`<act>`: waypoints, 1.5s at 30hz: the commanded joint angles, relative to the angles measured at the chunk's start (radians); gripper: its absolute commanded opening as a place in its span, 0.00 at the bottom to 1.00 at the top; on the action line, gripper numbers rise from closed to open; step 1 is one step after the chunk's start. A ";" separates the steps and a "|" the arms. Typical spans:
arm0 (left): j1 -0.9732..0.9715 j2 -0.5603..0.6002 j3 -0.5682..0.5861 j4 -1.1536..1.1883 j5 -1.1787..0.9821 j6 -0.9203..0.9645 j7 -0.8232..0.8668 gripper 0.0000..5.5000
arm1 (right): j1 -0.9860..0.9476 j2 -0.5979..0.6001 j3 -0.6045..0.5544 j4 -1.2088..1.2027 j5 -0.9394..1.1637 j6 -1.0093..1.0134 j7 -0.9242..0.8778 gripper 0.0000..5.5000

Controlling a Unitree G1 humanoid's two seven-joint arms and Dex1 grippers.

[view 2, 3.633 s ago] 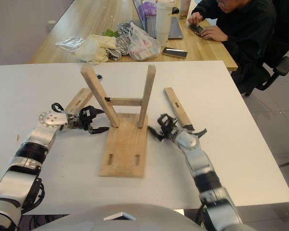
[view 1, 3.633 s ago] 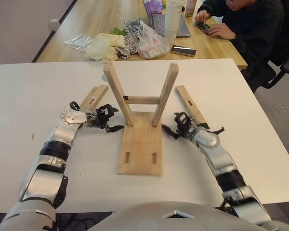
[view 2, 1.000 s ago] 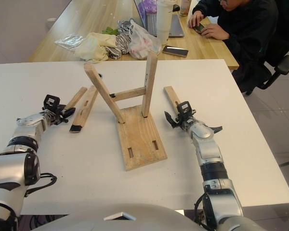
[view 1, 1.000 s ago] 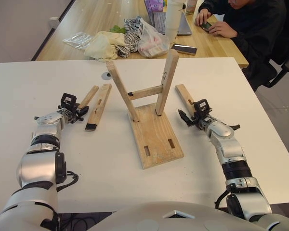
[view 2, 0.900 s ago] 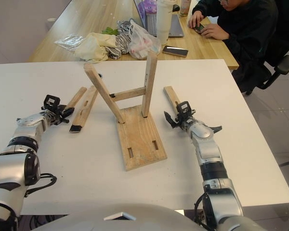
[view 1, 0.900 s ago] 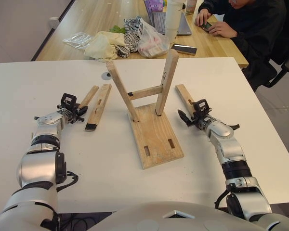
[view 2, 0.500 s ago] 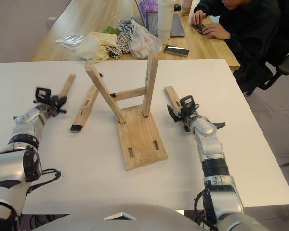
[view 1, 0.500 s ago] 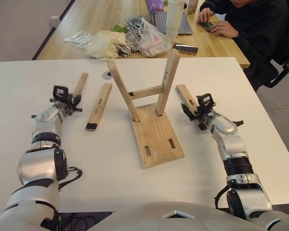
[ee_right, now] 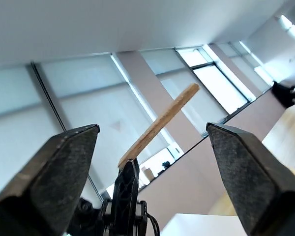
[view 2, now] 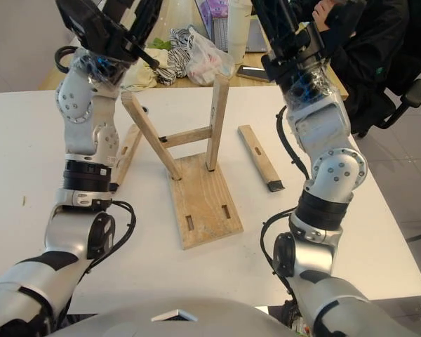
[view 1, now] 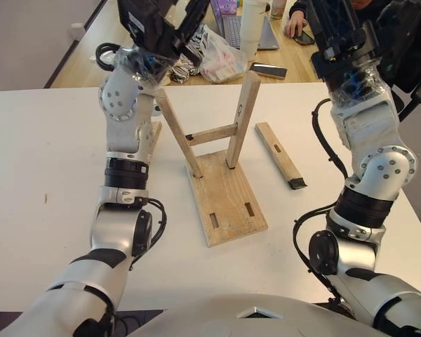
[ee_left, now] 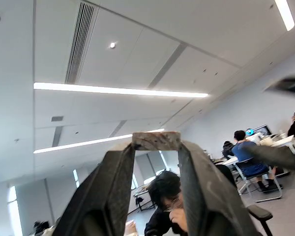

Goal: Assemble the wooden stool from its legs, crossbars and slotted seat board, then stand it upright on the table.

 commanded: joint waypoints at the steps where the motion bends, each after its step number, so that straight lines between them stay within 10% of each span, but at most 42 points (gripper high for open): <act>1: 0.060 -0.012 -0.032 -0.120 -0.059 0.046 -0.040 0.23 | -0.004 0.058 -0.027 0.042 0.204 0.000 -0.158 0.73; 10: 0.164 -0.039 -0.108 -0.285 -0.116 0.146 -0.077 0.23 | -0.014 0.054 -0.001 0.054 0.374 -0.024 -0.238 0.73; 31: 0.193 -0.041 -0.134 -0.272 -0.079 0.157 -0.092 0.23 | -0.019 0.047 0.008 0.044 0.458 -0.105 -0.231 0.13; 38: 0.188 -0.029 -0.130 -0.255 -0.070 0.167 -0.095 0.23 | -0.018 0.045 0.009 0.042 0.445 -0.110 -0.223 0.10; 45: 0.242 0.059 -0.086 -0.255 -0.064 0.227 -0.109 0.44 | -0.018 -0.035 -0.082 0.132 0.301 -0.191 -0.122 0.07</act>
